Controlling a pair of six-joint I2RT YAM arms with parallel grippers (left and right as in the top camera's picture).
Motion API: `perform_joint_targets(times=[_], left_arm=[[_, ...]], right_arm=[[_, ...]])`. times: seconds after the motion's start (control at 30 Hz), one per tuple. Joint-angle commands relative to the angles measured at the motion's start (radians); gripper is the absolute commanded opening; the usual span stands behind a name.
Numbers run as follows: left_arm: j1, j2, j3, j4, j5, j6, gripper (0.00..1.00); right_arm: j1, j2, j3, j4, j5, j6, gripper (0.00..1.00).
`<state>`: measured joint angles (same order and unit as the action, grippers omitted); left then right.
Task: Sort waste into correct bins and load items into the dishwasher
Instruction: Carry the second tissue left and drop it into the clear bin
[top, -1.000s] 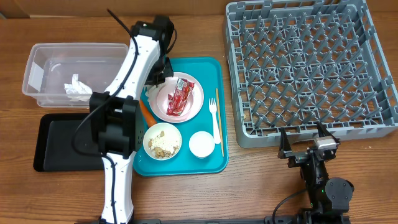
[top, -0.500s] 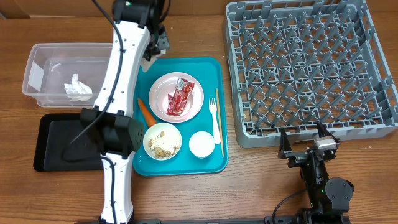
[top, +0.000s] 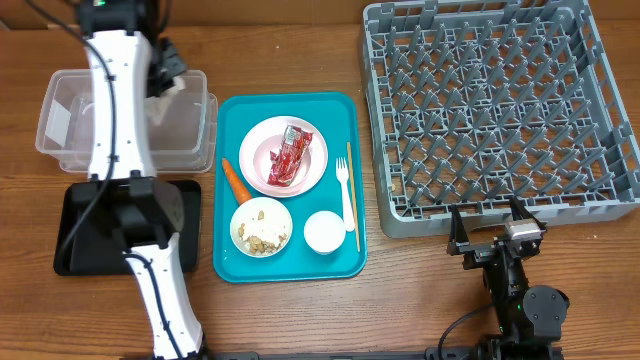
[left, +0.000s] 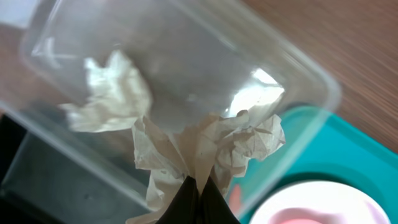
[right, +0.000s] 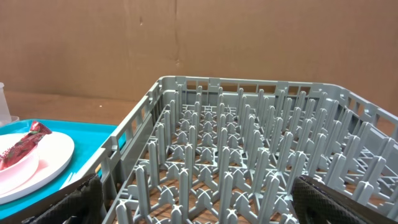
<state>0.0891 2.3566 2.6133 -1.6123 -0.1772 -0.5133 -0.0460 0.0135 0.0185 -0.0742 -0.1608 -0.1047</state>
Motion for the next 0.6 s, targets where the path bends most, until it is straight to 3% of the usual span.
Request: perform_joint_targets(times=[0.0,0.57], left_arm=[[0.038,-0.006,0.024,-0.011,-0.010,0.019,0.04],[0.105,0.011,-0.124,0.027,-0.002,0.016,0.05]], right_arm=[[-0.006,-0.011,-0.011,0.005,-0.005,0.007,1.00],[-0.006,-0.011,-0.011,0.005,-0.005,0.007,1.00]])
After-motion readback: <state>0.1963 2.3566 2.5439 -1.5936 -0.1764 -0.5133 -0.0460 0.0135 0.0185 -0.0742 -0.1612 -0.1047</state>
